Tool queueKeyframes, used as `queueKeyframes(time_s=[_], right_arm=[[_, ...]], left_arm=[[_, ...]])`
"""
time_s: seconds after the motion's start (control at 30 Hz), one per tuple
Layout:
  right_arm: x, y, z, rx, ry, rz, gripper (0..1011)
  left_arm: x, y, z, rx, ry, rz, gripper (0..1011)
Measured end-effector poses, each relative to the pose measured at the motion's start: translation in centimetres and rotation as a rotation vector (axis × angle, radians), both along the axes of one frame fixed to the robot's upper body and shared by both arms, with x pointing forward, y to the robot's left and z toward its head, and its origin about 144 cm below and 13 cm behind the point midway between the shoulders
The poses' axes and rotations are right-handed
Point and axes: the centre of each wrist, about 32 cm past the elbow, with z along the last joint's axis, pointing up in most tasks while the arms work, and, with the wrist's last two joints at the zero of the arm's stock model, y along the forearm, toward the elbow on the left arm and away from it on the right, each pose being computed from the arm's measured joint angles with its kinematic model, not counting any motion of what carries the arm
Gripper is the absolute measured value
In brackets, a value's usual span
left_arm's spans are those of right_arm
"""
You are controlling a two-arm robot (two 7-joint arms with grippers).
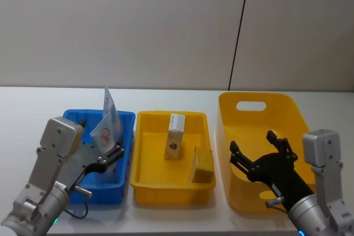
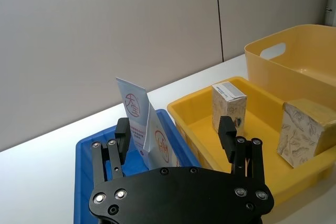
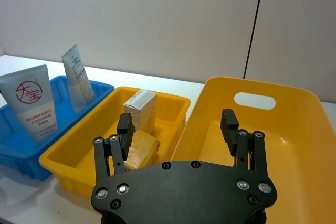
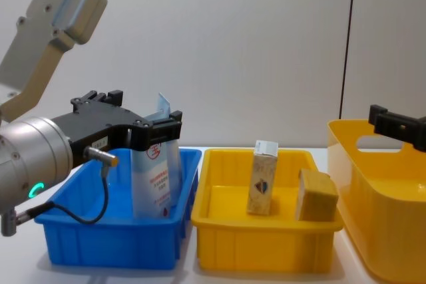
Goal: Bimanual collaborative sorting of washing and personal care products
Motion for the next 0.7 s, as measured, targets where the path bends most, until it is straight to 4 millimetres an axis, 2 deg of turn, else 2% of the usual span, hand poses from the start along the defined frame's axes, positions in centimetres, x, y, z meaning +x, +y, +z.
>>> queueKeyframes(time_s=[0.7], right_arm=[[0.23, 0.05, 0.22, -0.003, 0.005, 0.007, 1002]], left_arm=[[0.0, 0.0, 0.0, 0.0, 0.0, 0.0, 1001]])
